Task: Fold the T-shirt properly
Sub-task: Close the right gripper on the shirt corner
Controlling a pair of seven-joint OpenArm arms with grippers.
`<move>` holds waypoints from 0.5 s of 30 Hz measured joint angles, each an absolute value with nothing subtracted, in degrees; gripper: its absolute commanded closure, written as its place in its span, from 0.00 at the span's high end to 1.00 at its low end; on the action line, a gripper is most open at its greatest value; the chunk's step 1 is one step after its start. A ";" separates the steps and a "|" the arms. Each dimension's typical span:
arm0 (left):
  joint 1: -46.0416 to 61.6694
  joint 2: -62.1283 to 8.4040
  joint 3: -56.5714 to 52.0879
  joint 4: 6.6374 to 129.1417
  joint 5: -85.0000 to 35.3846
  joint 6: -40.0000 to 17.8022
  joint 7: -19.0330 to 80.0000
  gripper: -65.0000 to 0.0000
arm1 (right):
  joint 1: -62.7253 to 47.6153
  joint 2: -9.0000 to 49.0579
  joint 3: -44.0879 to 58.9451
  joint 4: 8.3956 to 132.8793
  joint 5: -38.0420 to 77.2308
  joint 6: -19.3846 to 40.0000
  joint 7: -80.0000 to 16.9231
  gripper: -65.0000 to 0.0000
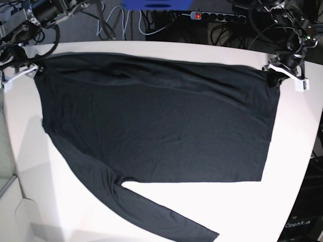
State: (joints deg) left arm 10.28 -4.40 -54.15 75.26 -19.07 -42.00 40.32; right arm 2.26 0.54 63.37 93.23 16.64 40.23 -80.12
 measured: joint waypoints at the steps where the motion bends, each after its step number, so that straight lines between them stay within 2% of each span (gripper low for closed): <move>1: 10.28 -4.40 -54.15 75.26 -19.05 -42.00 40.32 0.09 | 2.22 0.14 63.72 93.23 16.56 40.21 -80.23 0.69; 15: 10.33 -4.43 -54.11 75.26 -19.09 -42.02 40.32 0.09 | 1.23 -2.57 63.75 93.95 16.99 40.12 -78.76 0.69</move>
